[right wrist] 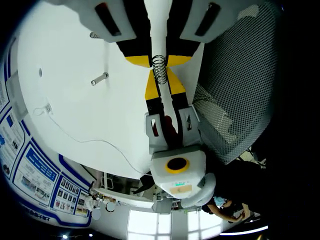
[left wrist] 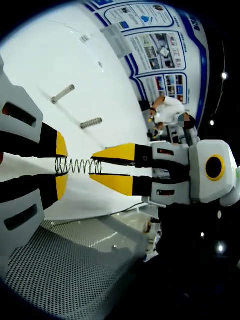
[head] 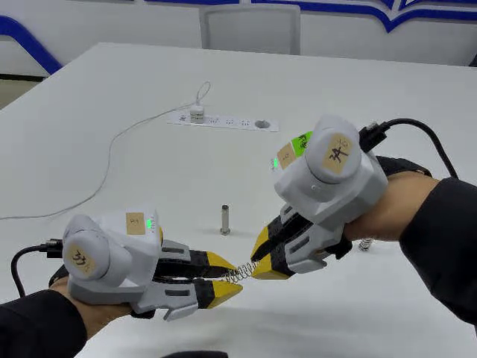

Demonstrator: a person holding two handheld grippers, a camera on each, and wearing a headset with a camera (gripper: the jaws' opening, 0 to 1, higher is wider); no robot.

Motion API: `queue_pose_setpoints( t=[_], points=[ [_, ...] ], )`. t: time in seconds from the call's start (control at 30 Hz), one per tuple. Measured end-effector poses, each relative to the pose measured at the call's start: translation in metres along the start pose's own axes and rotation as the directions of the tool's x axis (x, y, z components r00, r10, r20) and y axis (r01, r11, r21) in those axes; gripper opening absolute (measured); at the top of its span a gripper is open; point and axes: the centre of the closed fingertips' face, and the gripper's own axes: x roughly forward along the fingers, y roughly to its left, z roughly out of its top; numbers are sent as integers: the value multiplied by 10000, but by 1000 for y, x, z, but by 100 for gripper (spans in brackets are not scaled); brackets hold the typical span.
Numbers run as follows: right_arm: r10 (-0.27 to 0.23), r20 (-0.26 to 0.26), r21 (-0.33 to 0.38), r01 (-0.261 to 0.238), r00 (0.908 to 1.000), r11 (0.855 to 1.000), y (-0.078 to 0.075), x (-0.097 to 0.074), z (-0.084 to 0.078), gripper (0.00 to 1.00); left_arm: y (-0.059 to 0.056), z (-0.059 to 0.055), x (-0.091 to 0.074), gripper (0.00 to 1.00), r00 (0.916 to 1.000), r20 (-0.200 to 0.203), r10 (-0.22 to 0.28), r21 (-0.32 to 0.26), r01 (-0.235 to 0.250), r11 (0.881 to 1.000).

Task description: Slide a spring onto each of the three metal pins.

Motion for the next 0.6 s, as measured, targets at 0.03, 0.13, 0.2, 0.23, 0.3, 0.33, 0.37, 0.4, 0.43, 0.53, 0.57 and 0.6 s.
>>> queue_pose_setpoints(
  t=[0.03, 0.13, 0.2, 0.23, 0.3, 0.33, 0.37, 0.4, 0.43, 0.53, 0.57, 0.6],
  points=[
    [-20, 40, -52, 20, 10000, 10000, 1, 0, 4, 11, 0, 0, 0, 11, 10000, -1, -15, 15, 15, 10000],
    [-63, 109, -237, 66, 9999, 9997, 2, -1, 12, 11, -1, 0, 0, 11, 10000, 9, -45, 43, 45, 10000],
    [-74, 147, -312, 79, 9999, 9995, 3, 0, 16, 11, -2, 1, 0, 11, 10000, 33, -67, 53, 67, 10000],
    [-78, 181, -389, 85, 9998, 9992, 4, 0, 19, 11, -2, 1, 0, 11, 10000, 50, -72, 61, 72, 10000],
    [-90, 200, -446, 99, 9998, 9990, 4, 2, 23, 11, -2, 2, 0, 11, 10000, 50, -64, 61, 64, 10000],
    [-90, 223, -479, 100, 9997, 9988, 4, 2, 24, 11, -3, 2, 0, 11, 10000, 53, -62, 69, 61, 10000],
    [-86, 247, -505, 99, 9997, 9987, 5, 3, 25, 11, -3, 2, 0, 11, 10000, 59, -62, 63, 61, 10000],
    [-86, 259, -502, 99, 9996, 9987, 5, 3, 26, 11, -3, 2, 0, 11, 10000, 71, -63, 63, 63, 10000],
    [-86, 276, -500, 100, 9996, 9987, 5, 3, 26, 12, -3, 2, 0, 11, 10000, 77, -57, 61, 56, 10000],
    [-83, 298, -425, 96, 9995, 9990, 4, 3, 26, 12, -2, 3, -1, 11, 9999, 139, -12, 11, 12, 10000],
    [-56, 278, -379, 66, 9996, 9993, 4, 3, 25, 12, -2, 4, -1, 11, 9997, 225, -8, 7, 8, 10000],
    [-59, 246, -372, 68, 9997, 9993, 4, 3, 24, 13, -2, 5, -1, 11, 9996, 279, -23, -6, 23, 10000]
  ],
)
